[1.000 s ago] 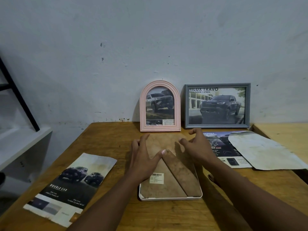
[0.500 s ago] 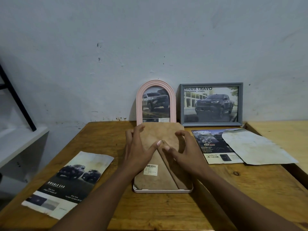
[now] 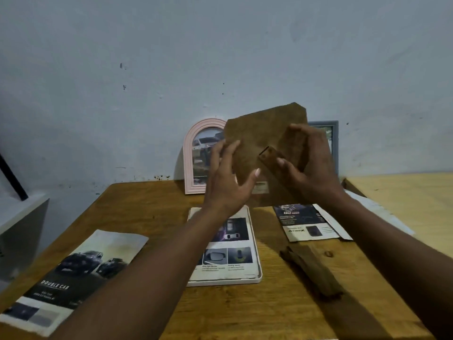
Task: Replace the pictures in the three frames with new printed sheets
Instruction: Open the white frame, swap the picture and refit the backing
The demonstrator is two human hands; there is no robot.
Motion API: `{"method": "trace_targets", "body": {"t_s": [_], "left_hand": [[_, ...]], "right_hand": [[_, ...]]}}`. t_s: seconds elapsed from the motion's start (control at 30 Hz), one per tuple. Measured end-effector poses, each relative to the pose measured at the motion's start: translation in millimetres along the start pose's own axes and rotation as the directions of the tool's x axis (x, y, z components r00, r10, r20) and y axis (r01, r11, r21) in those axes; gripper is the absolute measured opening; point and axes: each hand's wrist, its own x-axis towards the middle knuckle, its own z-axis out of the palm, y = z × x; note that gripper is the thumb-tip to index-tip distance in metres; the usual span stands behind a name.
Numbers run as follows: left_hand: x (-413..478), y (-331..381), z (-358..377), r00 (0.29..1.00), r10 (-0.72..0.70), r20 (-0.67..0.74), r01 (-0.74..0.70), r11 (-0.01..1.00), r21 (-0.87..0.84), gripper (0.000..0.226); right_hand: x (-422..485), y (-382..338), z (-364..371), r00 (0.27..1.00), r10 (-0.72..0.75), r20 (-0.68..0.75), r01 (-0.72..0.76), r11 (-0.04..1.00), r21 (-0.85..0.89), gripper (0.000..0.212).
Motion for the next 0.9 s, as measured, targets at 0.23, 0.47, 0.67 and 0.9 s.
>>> {"method": "trace_targets", "body": {"t_s": [0.23,0.47,0.67,0.9], "left_hand": [[-18,-14,73,0.946,-0.191,0.262,0.215,0.974,-0.065,0.071],[-32,-25,76,0.829,-0.315,0.462,0.267,0.949,0.168,0.071],[-46,-30,69,0.691,-0.386,0.611,0.043,0.866,0.498,0.065],[-51,-28,73,0.647,-0.394,0.653,-0.046,0.834,0.549,0.057]], "right_hand": [[-22,81,-12,0.926,0.326,0.190,-0.316,0.945,-0.082,0.069],[-49,106,0,0.741,0.528,0.415,-0.476,0.849,-0.230,0.067],[-65,103,17,0.635,0.611,0.473,-0.280,0.752,-0.596,0.049],[-81,89,19,0.676,0.579,0.456,-0.216,0.747,-0.629,0.042]]}}
